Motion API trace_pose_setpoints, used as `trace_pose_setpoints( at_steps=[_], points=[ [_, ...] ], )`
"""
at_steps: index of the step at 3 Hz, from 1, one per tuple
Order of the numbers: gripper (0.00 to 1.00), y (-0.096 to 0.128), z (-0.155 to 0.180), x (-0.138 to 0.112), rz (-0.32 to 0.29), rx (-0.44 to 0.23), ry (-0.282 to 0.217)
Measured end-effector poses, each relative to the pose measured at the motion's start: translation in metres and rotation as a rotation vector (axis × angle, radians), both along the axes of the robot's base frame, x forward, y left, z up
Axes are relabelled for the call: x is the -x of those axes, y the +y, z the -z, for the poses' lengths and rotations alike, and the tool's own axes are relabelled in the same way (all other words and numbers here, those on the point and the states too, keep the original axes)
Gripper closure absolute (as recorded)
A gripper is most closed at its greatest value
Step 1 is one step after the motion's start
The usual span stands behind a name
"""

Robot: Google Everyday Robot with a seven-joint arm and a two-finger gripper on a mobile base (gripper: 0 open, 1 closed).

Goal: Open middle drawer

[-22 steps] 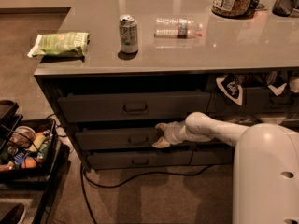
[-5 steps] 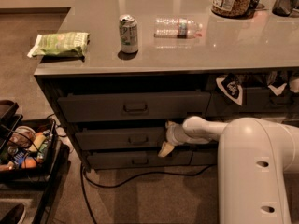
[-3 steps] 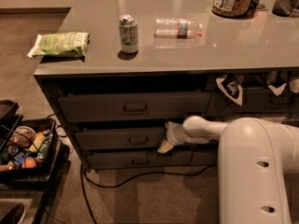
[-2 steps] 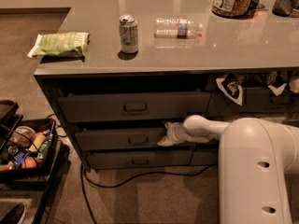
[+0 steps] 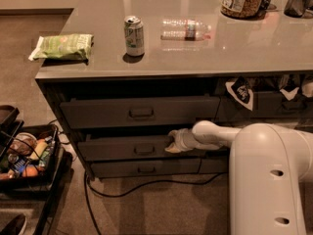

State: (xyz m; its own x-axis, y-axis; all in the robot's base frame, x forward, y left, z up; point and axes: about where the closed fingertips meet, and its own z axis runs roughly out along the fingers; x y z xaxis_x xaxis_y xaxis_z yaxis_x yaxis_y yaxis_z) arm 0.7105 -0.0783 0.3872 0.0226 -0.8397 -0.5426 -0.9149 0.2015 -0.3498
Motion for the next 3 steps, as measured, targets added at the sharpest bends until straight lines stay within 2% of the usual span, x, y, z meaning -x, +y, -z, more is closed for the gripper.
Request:
trace_pose_setpoints(
  at_steps=[2, 3],
  points=[
    [0.43, 0.000, -0.017, -0.001, 0.000, 0.000, 0.000],
    [0.42, 0.000, -0.019, -0.001, 0.000, 0.000, 0.000]
  ],
)
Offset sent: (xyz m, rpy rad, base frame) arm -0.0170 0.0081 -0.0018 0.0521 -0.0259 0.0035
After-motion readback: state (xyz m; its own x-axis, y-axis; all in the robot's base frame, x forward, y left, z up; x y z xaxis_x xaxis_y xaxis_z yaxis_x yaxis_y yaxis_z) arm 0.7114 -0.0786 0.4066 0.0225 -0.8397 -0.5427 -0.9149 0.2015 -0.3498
